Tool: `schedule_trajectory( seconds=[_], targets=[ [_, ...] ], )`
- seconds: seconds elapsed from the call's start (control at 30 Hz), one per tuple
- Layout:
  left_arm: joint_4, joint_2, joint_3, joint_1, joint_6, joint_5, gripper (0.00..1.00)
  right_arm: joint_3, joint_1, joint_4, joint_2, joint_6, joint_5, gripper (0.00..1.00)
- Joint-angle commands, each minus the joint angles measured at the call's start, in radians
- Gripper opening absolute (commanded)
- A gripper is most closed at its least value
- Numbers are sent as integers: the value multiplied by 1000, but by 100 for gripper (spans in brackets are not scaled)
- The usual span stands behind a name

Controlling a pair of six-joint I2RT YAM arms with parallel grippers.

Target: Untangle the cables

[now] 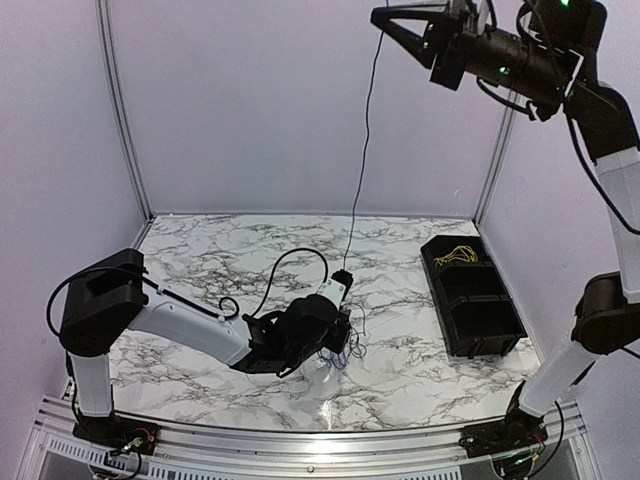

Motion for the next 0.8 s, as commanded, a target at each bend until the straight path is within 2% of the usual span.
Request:
schedule_trajectory(
  seconds=[0.0, 0.33, 0.47, 0.67, 0.77],
  targets=[
    [30, 39, -11, 4, -33, 60, 20, 73, 10, 122, -23, 6, 91, 0],
    [30, 14, -152, 4, -118, 111, 19, 74, 5, 424, -71, -189, 351, 0],
    [30, -1, -201, 3, -140, 115, 19, 79, 5, 574, -75, -321, 467, 0],
    [28, -54, -259, 0, -157, 120, 19, 0, -3, 626, -114, -453, 566, 0],
    [23, -110, -280, -6, -155, 115, 24, -97, -31, 615, -155, -472, 619, 0]
  ],
)
